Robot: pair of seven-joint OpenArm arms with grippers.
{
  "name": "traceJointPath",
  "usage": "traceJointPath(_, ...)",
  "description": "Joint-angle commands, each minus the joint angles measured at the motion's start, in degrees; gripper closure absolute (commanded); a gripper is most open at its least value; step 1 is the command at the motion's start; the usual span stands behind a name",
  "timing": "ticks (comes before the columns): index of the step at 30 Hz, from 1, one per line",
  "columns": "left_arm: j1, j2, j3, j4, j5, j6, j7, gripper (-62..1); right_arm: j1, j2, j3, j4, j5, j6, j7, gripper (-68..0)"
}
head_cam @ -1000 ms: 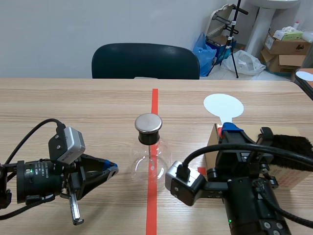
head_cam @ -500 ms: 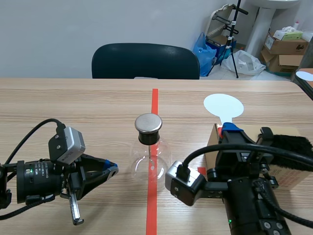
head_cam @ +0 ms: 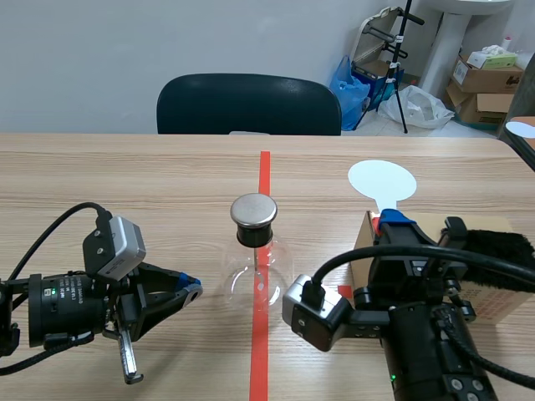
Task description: Do the electroscope experiment
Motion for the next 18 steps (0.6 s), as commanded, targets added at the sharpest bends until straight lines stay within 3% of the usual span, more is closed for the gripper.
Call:
traceJointPath(1,-0.5,0.1,-0.3,1.0,-0.8,-0.3,-0.9,-3.0,0.7,0.8,0.1,0.4,0.0,-0.6,1.0,-1.0)
traceJointPath(18,-0.5,0.1,-0.3,1.0,-0.8,-0.3,-0.8,-3.0,0.7,0.8,0.1,0.4,0.0,-0.6,23.0,-1.0)
